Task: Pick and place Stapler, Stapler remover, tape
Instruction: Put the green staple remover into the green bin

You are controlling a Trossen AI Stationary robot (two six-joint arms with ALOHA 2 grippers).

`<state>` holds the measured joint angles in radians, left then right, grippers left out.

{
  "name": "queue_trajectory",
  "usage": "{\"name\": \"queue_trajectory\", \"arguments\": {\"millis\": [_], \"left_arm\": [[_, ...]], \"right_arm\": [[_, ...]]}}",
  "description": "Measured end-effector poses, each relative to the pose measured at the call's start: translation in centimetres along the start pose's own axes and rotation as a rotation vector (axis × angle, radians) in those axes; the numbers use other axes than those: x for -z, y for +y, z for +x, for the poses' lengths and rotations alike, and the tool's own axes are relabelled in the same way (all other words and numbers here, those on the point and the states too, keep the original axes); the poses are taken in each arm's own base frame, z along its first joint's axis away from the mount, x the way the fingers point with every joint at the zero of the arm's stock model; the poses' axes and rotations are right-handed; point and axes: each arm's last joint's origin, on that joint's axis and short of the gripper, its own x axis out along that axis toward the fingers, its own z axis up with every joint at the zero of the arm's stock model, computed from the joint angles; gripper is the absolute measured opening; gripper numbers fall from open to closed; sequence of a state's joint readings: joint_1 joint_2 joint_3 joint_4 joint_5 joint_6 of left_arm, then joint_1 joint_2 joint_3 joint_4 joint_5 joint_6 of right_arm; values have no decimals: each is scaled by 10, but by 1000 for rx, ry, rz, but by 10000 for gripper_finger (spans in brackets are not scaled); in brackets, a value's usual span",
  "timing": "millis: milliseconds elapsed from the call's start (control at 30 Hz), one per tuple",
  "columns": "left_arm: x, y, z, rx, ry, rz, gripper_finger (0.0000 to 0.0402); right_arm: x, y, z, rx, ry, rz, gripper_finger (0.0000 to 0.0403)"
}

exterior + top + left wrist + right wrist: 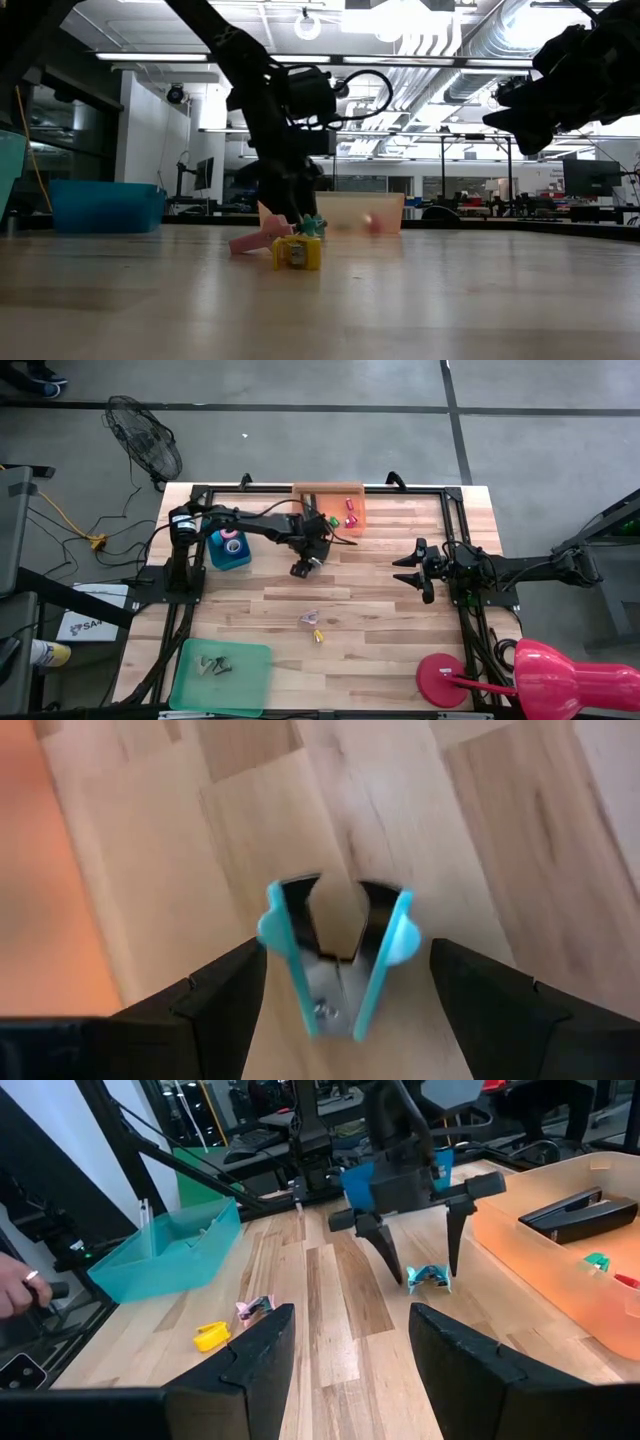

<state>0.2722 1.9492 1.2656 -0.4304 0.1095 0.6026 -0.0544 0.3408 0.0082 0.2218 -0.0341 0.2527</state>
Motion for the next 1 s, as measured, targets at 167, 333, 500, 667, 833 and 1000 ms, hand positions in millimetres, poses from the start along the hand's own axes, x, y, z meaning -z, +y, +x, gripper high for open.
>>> {"name": "queue_trajectory", "arguments": {"millis": [167,333,500,667,833,1000], "left_arm": [[3,-3,4,4,-35,50,276],[3,-5,6,8,-60,81,276],[3,-5,6,5,-66,82,276],[2,-5,7,1,-73,83,260],[2,-6,8,6,-73,53,201],[0,-10,8,27,-68,22,126]], "right_arm": [[0,0,0,1,0,0,189],[0,0,0,0,0,0,189],[0,0,0,1,0,0,189],[0,0,0,1,0,0,189],[0,0,0,1,0,0,189],[0,0,0,1,0,0,189]]}}
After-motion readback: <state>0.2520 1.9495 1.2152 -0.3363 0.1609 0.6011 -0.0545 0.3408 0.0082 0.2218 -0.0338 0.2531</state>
